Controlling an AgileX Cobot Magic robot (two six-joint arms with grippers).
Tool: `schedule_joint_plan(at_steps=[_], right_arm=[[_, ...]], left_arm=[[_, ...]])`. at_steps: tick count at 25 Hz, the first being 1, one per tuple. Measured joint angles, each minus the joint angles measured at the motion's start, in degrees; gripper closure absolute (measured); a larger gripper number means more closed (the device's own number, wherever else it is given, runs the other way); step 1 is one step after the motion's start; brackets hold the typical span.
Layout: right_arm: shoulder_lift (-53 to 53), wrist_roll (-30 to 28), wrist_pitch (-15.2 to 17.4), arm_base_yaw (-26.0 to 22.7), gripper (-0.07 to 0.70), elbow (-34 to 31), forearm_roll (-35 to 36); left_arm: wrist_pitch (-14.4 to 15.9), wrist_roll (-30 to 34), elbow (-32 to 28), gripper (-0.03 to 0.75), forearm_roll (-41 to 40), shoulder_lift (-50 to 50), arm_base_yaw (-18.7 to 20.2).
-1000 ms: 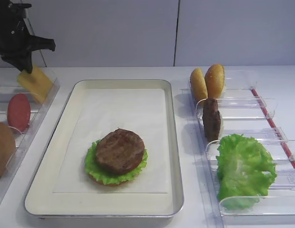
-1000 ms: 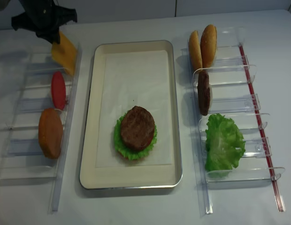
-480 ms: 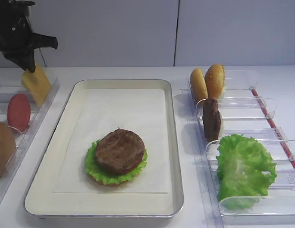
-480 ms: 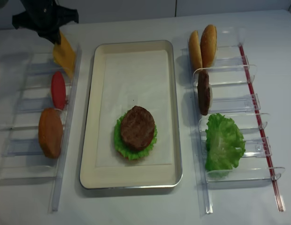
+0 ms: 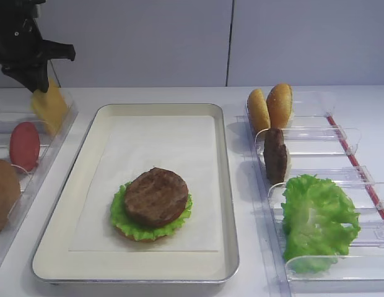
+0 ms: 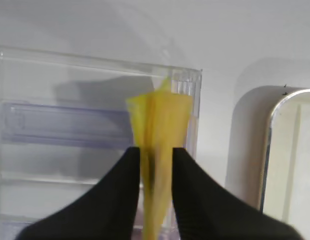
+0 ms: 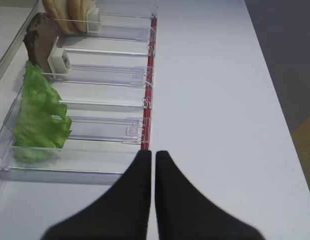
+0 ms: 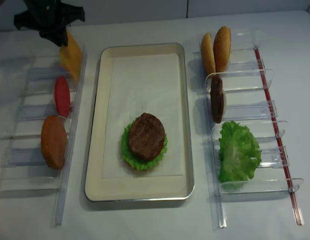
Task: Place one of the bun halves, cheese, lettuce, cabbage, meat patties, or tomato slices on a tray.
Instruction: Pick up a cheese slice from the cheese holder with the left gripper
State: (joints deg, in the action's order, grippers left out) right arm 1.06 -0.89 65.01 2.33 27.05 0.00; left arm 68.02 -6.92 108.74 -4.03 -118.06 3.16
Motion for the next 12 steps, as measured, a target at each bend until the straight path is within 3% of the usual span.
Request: schedule_joint_plan(at_steps=[4,12], right_arm=[[0.0,0.0,0.0,0.0,0.575,0.0,0.0],[0.0,0.0,0.0,0.0,0.575,0.0,0.0]], left_arm=[[1.3,0.0,0.0,0.467,-0.1,0.1,0.0],[2.1,0.0,0.0,0.449,-1.0,0.1,0.0]])
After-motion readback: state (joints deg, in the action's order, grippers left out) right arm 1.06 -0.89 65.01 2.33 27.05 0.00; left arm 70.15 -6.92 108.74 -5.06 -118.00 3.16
